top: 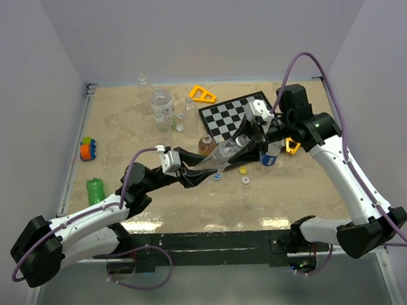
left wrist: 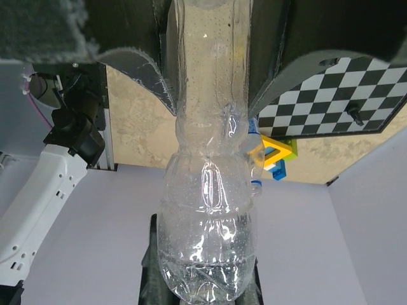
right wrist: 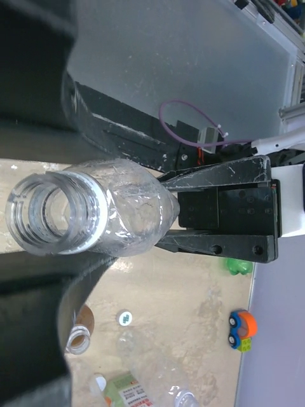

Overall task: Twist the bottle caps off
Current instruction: Place the plastic bottle at the center of the board.

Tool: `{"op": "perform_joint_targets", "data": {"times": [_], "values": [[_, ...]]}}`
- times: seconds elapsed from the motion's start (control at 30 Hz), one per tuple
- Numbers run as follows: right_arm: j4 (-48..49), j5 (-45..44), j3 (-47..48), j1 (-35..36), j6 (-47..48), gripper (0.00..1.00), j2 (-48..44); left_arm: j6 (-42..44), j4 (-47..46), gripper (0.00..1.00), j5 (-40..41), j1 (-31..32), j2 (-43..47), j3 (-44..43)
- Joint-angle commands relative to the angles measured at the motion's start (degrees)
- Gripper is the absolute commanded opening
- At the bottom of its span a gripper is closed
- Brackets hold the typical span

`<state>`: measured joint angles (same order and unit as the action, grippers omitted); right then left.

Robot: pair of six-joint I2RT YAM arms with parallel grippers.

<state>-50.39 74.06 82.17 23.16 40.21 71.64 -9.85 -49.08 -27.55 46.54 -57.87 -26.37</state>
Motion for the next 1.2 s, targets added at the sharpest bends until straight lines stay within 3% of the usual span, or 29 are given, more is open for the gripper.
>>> {"op": "perform_joint_targets", "data": {"times": [0.0,0.07,0.17,0.33,0.37,0.4,0.6,0.7,0.8,0.9,1.17], "values": [[0.91,2.84,-0.17,0.4,-1.97,0.32,-2.46,-0.44,-4.27,0.02,1.97,-0.14,0.38,-2.72],[1.0,2.41,-0.08,0.4,-1.97,0.29,-3.08,-0.17,-3.13,0.15,2.32,-0.05,1.43,-2.63],[1.52,2.05,0.36,-1.09,-2.76,0.25,-4.48,1.23,1.6,0.44,3.47,-0.23,4.5,-2.9],[1.09,2.14,2.28,-5.92,-3.73,0.24,-7.03,7.54,18.1,0.82,5.57,-0.23,13.2,-5.26],[0.91,1.88,2.9,-7.24,-3.64,0.23,-7.56,9.56,23.54,0.96,6.36,-0.23,16.0,-6.05],[0.65,1.53,3.43,-8.38,-3.56,0.23,-8.09,12.19,27.25,1.0,7.5,-0.31,17.77,-6.93],[-1.46,-2.34,9.4,-16.82,-3.03,0.21,-8.62,21.7,48.17,1.0,17.95,-0.23,26.66,-11.24],[2.82,-8.73,10.81,-19.2,-6.97,0.21,-8.62,22.24,54.25,1.0,23.75,-0.31,27.89,-11.6],[9.42,-18.74,10.55,-19.82,-12.77,0.21,-9.32,21.89,56.28,1.0,26.58,-0.31,28.07,-9.94],[9.7,-26.66,12.65,-19.99,-13.31,0.21,-8.18,21.36,56.29,1.0,27.29,-0.31,27.98,-7.57],[8.2,-36.17,17.67,-22.98,-13.66,0.22,-3.79,20.05,53.57,1.0,30.8,-0.31,33.33,-3.34]]}}
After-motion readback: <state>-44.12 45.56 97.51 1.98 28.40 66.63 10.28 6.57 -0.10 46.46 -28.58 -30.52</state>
